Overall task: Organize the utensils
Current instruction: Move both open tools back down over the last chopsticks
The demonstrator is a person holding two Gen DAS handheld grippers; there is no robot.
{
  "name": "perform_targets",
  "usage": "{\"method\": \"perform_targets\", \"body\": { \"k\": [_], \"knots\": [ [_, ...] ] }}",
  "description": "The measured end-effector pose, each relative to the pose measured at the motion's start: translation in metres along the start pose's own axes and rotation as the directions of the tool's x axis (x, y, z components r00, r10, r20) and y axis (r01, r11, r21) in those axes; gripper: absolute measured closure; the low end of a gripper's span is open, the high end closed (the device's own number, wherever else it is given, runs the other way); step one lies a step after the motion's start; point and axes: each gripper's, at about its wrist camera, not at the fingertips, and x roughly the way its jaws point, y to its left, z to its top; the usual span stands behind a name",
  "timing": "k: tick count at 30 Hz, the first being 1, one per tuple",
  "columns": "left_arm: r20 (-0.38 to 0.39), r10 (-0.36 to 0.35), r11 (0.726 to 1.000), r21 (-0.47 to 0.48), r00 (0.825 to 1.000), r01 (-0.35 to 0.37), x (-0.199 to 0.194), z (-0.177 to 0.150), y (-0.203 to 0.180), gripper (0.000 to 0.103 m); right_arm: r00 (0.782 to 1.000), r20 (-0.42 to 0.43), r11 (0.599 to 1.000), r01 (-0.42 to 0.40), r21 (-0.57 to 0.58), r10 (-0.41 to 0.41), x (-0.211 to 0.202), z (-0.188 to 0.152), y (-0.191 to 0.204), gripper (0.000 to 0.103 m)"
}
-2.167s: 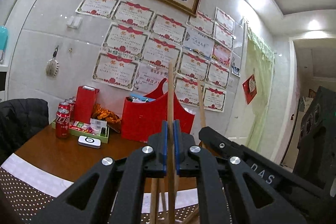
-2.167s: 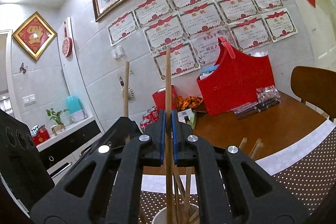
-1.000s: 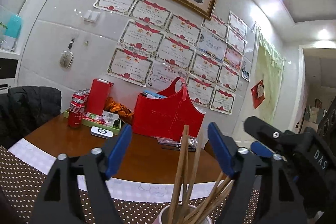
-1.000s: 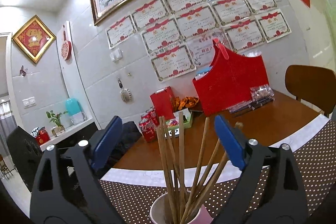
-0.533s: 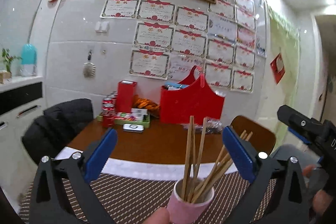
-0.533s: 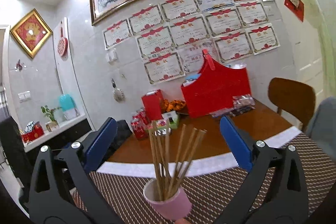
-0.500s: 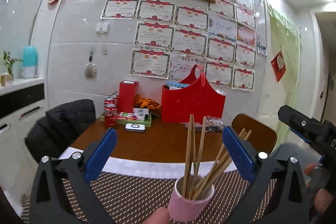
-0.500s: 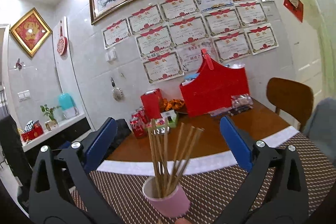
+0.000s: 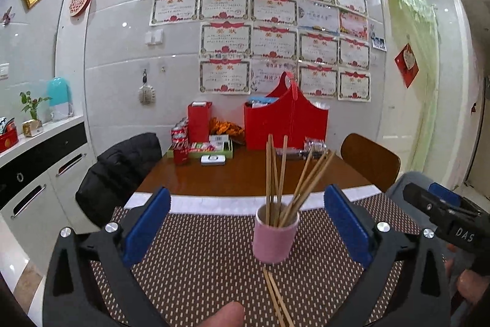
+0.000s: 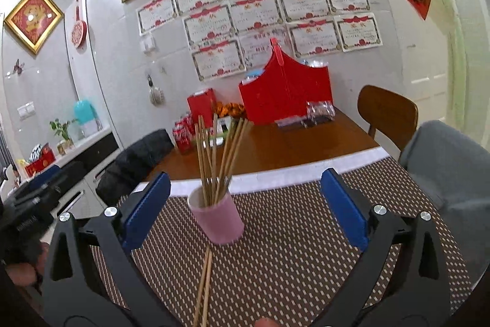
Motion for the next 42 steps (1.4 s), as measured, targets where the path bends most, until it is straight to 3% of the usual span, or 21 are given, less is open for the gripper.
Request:
{"method": "perform_targets", "body": {
  "k": [9, 18, 23, 27, 31, 35, 42],
  "knots": [
    [-0.086, 0.041, 0.999, 0.002, 0.995, -0.041, -0.024, -0.032, 0.008, 0.004, 0.99, -0.143, 0.999, 0.001, -0.046, -0.008, -0.009, -0.034, -0.001, 0.006],
    [-0.223, 0.042, 0.998, -0.039, 0.974, -0.052, -0.009, -0.08, 0.02, 0.004, 0.981, -0.194, 0.996, -0.03, -0.079, 0.014, -0.002, -0.049, 0.009, 0.006],
    [-0.387, 0.054, 0.998, 0.006, 0.921, -0.056, 0.031, -0.117, 0.011, 0.004, 0.969, -0.246, 0.997, -0.026, -0.079, 0.006, 0.006, -0.062, 0.006, 0.006],
    [-0.482, 0.024, 1.0, 0.014, 0.876, -0.02, 0.058, -0.146, 0.001, 0.004, 0.96, -0.279, 0.998, -0.003, -0.063, -0.015, 0.01, -0.072, -0.004, 0.006],
    [-0.556, 0.051, 0.998, 0.049, 0.829, -0.029, 0.082, -0.171, -0.006, 0.004, 0.95, -0.311, 0.999, 0.009, -0.051, -0.025, 0.013, -0.083, -0.013, 0.006],
    [-0.592, 0.059, 0.997, 0.069, 0.804, -0.023, 0.097, -0.183, -0.013, 0.004, 0.938, -0.345, 0.999, 0.018, -0.039, -0.03, 0.02, -0.095, -0.018, 0.006],
    [-0.619, 0.065, 0.997, 0.081, 0.783, -0.019, 0.115, -0.195, -0.017, 0.004, 0.929, -0.369, 0.999, 0.017, -0.039, -0.03, 0.025, -0.104, -0.021, 0.006]
  ]
}}
